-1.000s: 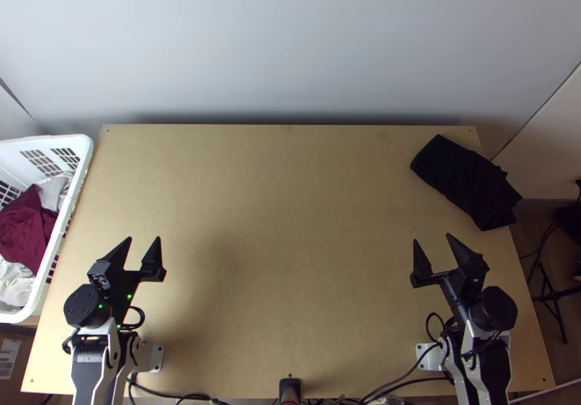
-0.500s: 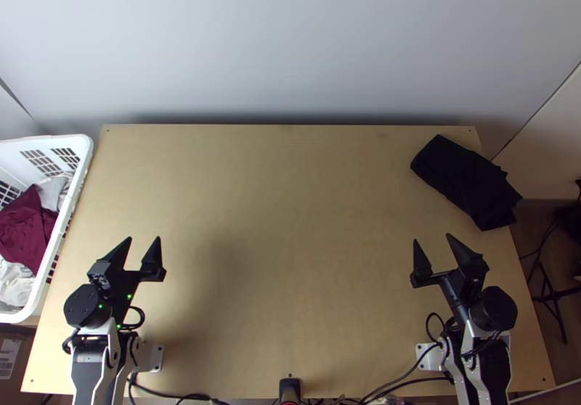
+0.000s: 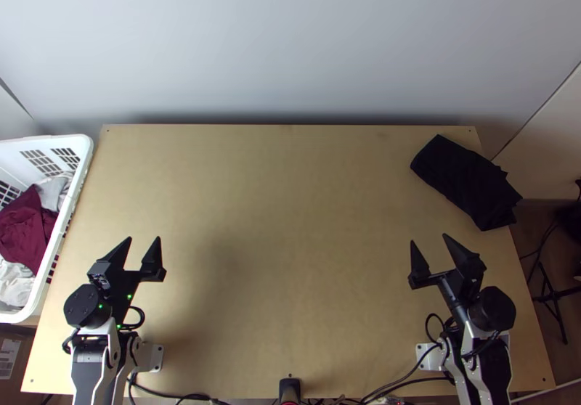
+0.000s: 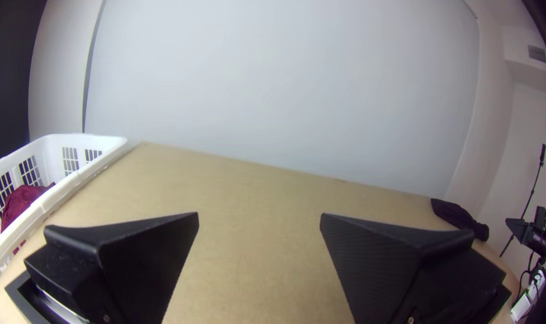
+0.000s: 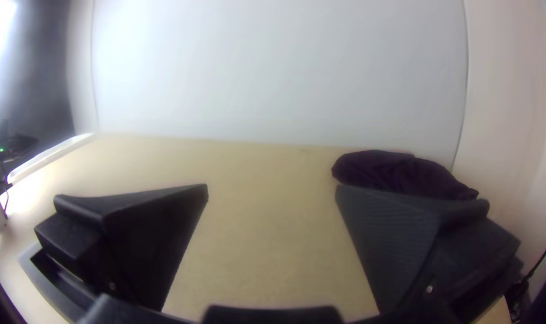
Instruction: Fold the t-shirt
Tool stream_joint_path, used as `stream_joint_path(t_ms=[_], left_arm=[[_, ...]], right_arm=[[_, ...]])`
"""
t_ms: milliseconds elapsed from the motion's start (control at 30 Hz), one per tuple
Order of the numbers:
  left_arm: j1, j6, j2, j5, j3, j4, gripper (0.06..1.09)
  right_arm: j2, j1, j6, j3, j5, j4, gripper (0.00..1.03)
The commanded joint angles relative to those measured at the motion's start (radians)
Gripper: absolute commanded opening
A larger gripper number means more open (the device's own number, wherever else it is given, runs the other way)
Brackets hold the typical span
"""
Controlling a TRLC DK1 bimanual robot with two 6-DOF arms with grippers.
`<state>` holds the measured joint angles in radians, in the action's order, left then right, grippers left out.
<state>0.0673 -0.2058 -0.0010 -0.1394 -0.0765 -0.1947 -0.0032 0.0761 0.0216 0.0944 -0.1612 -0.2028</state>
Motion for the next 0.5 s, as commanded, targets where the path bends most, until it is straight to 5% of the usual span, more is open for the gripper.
stream_joint_path(t_ms=[0, 333, 467], left_arm=[[0.000, -0.001, 0.001, 0.000, 0.000, 0.000, 1.04], [-0.003, -0.004, -0.001, 0.000, 0.000, 0.023, 1.04], [0.034, 0.057, -0.002, 0.004, 0.000, 0.198, 1.04]], right_arm=[[0.000, 0.050, 0.008, -0.001, -0.001, 0.000, 0.99], [0.000, 0.034, 0.001, -0.001, 0.008, 0.000, 0.99], [-0.001, 0.013, 0.026, 0.007, 0.063, 0.071, 0.99]])
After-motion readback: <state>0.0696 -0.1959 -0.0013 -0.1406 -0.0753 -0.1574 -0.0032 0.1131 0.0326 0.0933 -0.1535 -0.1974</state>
